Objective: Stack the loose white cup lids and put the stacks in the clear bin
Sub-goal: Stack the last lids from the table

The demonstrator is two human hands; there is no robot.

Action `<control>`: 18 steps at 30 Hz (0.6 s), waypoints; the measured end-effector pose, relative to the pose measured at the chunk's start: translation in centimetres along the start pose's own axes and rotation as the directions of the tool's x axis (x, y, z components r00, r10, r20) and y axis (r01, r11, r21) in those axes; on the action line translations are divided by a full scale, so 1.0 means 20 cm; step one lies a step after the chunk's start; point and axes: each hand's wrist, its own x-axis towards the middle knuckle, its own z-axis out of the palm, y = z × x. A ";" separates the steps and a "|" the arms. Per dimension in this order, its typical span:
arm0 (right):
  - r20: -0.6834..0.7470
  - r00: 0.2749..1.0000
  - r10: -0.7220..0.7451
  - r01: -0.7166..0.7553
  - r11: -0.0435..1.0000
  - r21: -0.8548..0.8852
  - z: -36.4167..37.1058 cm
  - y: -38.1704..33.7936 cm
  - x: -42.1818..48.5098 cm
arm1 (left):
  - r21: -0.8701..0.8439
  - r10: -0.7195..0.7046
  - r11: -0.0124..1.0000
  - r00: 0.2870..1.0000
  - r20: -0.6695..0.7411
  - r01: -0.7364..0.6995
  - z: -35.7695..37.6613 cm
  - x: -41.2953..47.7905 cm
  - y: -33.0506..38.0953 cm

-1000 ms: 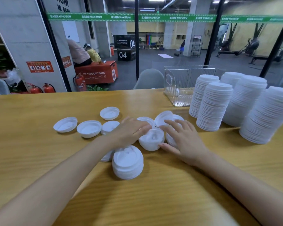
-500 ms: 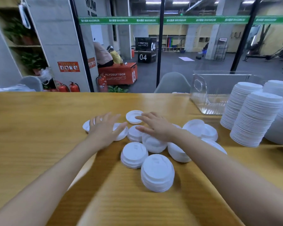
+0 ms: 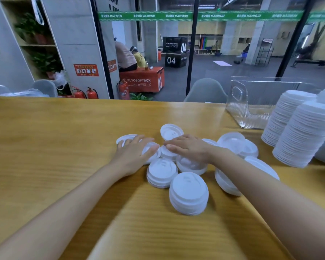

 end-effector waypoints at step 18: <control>-0.227 0.972 -0.057 0.074 0.995 0.066 -0.13 -0.09 -0.76 | -0.071 0.169 0.979 0.954 -0.248 -0.191 0.04 -0.50 0.37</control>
